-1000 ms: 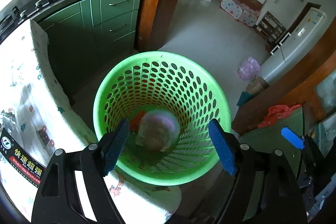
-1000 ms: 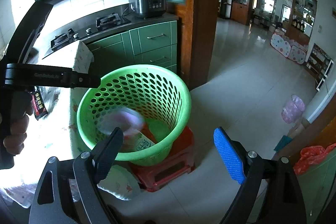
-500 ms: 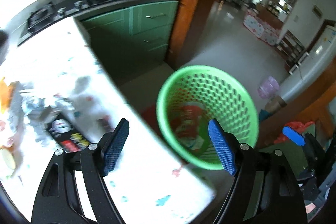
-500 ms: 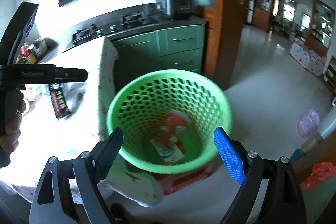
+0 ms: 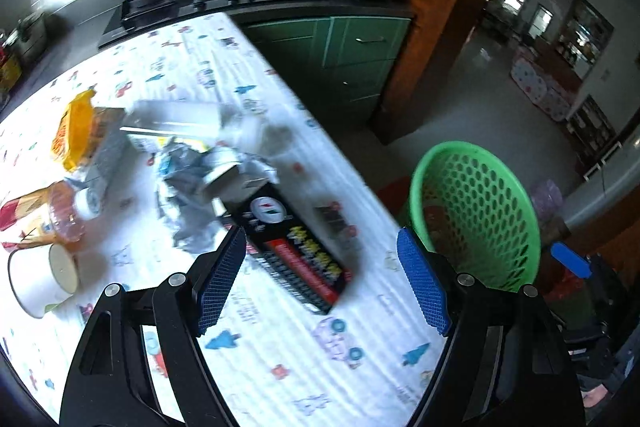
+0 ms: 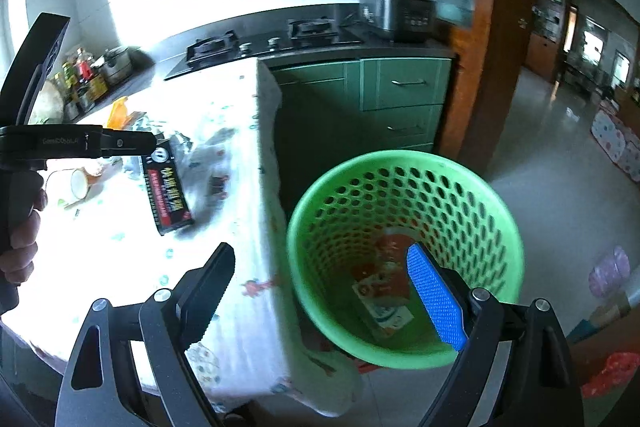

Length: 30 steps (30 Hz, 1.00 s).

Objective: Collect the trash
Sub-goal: 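Return both grippers to the table toward the black glue box and foil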

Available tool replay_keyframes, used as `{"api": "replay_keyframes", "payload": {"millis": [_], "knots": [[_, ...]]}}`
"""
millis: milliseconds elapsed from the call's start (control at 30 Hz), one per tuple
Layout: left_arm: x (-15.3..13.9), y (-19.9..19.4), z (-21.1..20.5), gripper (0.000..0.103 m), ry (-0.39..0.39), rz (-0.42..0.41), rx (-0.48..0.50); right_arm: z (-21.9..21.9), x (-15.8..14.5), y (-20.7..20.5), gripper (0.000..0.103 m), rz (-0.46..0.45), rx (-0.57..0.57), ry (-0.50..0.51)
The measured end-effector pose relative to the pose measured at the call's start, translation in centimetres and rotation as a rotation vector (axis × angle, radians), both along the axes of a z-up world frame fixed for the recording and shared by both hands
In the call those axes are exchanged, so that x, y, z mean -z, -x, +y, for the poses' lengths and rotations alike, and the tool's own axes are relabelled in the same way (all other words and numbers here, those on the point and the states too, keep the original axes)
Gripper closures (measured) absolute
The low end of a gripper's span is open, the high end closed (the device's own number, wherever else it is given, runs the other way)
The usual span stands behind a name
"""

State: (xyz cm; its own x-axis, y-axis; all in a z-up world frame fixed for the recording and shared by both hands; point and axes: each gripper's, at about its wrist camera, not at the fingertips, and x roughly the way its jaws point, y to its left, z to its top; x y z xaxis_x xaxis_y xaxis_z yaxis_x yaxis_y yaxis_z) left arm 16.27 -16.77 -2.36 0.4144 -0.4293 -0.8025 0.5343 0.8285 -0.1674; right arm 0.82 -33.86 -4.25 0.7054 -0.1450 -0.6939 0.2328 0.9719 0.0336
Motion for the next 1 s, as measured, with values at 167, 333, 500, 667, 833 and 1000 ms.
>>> {"api": "replay_keyframes", "payload": {"millis": [167, 333, 500, 667, 833, 1000], "knots": [[0.1, -0.7, 2.1, 0.026, -0.003, -0.003, -0.03, 1.8, -0.2, -1.8, 0.018, -0.001, -0.042, 0.002], [0.1, -1.3, 3.9, 0.026, -0.003, -0.008, -0.056, 3.6, -0.1, -3.2, 0.018, 0.002, -0.085, 0.007], [0.2, -1.9, 5.1, 0.026, -0.007, -0.007, -0.074, 5.0, 0.3, -4.7, 0.018, 0.013, -0.124, -0.002], [0.3, -2.5, 6.5, 0.026, -0.006, -0.007, -0.094, 6.6, 0.7, -6.4, 0.018, 0.025, -0.165, -0.004], [0.5, -3.2, 7.8, 0.026, -0.007, -0.003, -0.113, 8.3, 1.1, -8.4, 0.018, 0.039, -0.216, 0.007], [0.7, -3.8, 9.2, 0.026, -0.01, 0.0, -0.131, 9.5, 1.7, -10.6, 0.018, 0.062, -0.257, -0.014]]}}
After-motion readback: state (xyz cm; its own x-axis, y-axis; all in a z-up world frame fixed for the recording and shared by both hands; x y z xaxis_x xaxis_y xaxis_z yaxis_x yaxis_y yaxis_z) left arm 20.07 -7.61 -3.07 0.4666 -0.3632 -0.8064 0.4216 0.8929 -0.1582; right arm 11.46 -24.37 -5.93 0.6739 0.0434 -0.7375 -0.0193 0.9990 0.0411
